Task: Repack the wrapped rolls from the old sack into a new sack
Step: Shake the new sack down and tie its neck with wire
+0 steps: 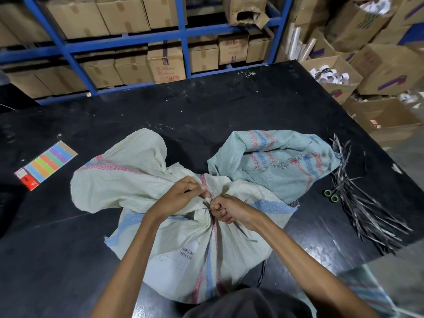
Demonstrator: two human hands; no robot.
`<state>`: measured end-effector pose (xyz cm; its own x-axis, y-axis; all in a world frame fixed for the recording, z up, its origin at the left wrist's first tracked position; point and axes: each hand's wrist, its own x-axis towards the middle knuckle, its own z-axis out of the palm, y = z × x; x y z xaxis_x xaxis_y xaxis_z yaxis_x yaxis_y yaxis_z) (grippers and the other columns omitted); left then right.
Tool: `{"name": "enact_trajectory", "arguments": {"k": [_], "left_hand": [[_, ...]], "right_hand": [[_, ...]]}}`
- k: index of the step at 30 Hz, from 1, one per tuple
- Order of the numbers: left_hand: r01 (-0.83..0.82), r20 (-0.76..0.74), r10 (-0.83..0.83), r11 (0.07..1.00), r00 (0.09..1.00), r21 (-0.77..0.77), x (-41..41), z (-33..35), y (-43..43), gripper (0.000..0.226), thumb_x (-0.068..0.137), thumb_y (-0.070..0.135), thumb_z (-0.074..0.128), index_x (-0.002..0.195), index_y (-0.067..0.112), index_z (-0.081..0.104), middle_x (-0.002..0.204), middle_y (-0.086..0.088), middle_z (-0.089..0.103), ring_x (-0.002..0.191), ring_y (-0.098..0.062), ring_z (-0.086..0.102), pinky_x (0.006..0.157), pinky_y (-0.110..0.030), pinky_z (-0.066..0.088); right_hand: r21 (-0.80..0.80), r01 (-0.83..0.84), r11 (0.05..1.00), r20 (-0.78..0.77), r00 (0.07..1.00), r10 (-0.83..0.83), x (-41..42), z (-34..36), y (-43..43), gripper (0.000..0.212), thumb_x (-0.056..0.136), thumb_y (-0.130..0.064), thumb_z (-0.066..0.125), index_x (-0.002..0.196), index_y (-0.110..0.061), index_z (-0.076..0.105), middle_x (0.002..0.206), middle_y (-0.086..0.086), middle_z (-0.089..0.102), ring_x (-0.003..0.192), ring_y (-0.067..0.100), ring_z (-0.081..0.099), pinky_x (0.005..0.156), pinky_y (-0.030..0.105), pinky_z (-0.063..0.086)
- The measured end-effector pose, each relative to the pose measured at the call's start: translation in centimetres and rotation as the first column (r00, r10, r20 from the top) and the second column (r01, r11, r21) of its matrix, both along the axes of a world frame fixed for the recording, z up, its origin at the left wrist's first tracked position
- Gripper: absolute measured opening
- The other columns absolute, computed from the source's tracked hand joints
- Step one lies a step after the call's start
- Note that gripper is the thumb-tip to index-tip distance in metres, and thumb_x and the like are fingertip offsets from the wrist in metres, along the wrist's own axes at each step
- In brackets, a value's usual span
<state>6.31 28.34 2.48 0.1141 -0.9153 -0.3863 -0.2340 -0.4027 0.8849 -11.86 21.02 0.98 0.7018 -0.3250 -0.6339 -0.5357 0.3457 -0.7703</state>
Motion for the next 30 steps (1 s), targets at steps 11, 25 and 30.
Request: {"name": "enact_trajectory", "arguments": {"k": [11,25,30], "left_hand": [[-0.012,0.088,0.021,0.995,0.996,-0.096,-0.2,-0.9,-0.7,0.004,0.082,0.023,0.082,0.084,0.019,0.082,0.1,-0.006,0.058,0.091,-0.01,0.061,0.084,-0.019,0.05],[-0.118,0.896,0.265,0.964,0.358,-0.238,1.3,-3.0,-2.5,0.009,0.082,0.008,0.063,0.074,0.012,0.063,0.097,-0.004,0.057,0.088,-0.025,0.055,0.082,-0.04,0.036],[-0.209,0.929,0.219,0.965,0.299,-0.16,1.5,-3.2,-2.5,0.011,0.072,0.001,0.067,0.075,0.011,0.065,0.095,-0.005,0.056,0.083,-0.027,0.055,0.083,-0.046,0.033]], "right_hand": [[-0.071,-0.026,0.997,-0.012,1.0,0.026,0.3,0.5,-0.3,0.033,0.093,-0.019,0.039,0.061,-0.028,0.035,0.056,-0.009,0.031,0.05,0.007,0.019,0.053,0.027,0.01],[-0.5,0.378,0.78,0.152,0.924,-0.35,0.6,-3.1,5.9,0.015,0.098,-0.007,0.057,0.093,-0.011,0.07,0.095,-0.005,0.074,0.085,0.004,0.068,0.077,0.017,0.051],[-0.498,0.396,0.772,0.173,0.917,-0.359,1.0,-2.6,5.8,0.016,0.097,-0.007,0.055,0.091,-0.013,0.069,0.088,-0.006,0.074,0.081,0.012,0.069,0.074,0.028,0.054]]}}
